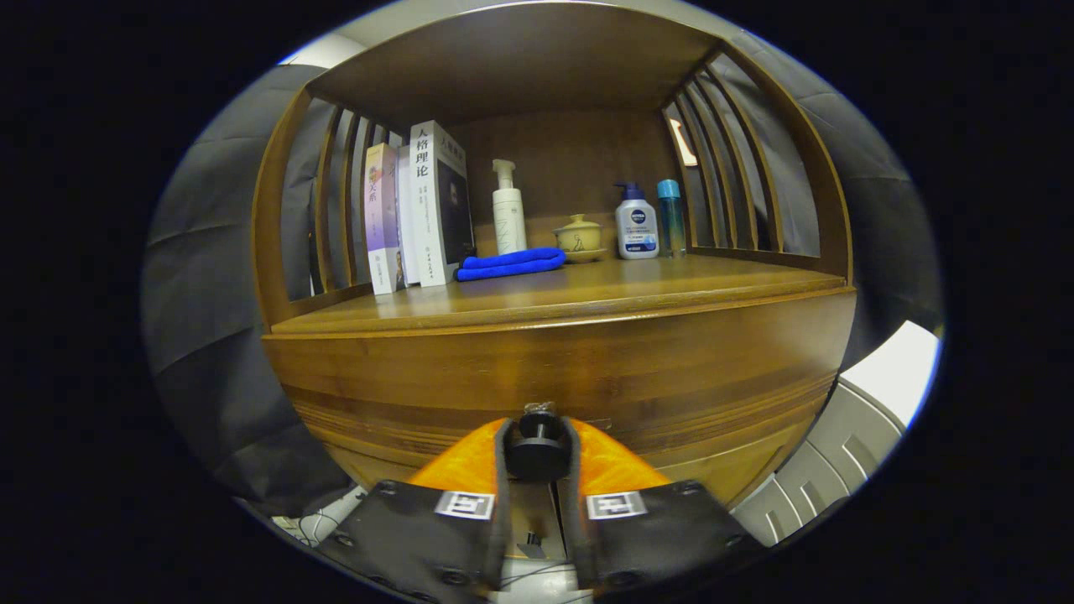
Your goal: Pull open the drawer, take out the items inside it, and place them on the countertop above the cabinet.
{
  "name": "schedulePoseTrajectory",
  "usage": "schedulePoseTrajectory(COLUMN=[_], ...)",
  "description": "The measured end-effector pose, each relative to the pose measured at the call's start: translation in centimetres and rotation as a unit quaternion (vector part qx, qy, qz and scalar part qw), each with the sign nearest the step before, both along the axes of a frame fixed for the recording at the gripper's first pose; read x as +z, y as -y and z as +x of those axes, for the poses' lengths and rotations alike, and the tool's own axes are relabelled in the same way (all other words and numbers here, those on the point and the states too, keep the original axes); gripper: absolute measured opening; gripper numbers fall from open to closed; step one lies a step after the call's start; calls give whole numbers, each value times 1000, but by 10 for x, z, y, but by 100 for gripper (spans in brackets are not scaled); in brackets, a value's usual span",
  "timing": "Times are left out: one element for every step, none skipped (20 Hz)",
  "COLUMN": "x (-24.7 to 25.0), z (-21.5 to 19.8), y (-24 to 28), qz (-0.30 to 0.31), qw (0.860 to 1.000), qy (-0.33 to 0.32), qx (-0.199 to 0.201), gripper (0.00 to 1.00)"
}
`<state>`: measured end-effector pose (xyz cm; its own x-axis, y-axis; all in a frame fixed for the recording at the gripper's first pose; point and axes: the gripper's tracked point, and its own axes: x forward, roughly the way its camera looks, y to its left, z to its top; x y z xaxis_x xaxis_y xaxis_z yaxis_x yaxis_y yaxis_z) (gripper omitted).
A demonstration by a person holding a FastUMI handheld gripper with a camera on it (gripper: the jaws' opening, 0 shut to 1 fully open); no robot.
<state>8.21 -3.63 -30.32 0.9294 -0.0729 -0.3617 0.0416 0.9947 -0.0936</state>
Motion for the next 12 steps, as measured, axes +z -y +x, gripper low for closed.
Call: schedulePoseTrajectory(x=[-1,-1,-1,0,1,1,1,2,2,3,3,4], z=[-1,-4,-8,-12,-15,-19,-24,-27,-32,-36,-41,-47], y=[0,0,0,1,1,1,1,1,1,0,0,-1], qz=[3,6,7,6,4,3,4,6,6,2,-4,-11], qw=[1000,1000,1000,1000,1000,1000,1000,1000,1000,1000,1000,1000], qy=[-3,-4,-1,1,3,2,-1,-3,-4,-4,-3,-2], qx=[1,-1,0,2,5,8,10,10,9,8,9,12], gripper=[25,25,25,25,25,25,25,25,25,25,25,25])
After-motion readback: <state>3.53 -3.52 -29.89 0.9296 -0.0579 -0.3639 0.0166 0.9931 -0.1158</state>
